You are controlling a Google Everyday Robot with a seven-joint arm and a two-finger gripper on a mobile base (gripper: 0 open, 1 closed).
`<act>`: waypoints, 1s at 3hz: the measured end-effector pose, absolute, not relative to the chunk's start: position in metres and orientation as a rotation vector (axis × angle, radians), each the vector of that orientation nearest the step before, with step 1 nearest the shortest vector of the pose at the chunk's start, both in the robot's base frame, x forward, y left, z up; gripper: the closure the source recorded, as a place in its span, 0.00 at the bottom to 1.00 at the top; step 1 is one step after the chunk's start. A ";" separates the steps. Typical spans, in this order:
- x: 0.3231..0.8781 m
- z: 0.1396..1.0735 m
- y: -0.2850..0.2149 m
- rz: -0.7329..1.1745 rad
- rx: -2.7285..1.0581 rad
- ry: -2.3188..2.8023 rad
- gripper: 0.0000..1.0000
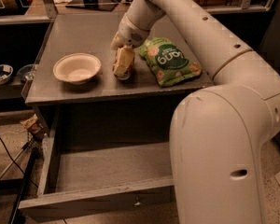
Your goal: Place coke can into top drawer
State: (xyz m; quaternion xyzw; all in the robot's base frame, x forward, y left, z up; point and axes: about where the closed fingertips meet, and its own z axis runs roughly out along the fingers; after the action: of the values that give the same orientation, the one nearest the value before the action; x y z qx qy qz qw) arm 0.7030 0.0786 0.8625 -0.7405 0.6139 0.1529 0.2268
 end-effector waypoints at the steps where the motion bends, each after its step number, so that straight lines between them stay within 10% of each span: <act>1: 0.706 0.873 0.077 0.414 -2.033 1.680 1.00; 3: 0.693 0.899 0.065 0.451 -1.999 1.673 1.00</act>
Offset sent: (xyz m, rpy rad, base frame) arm -0.0016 -0.0182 0.0422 0.0374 -0.0141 0.0003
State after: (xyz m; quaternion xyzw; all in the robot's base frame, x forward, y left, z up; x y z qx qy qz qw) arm 0.6928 0.0652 0.8987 -0.7325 0.6131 0.1654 0.2454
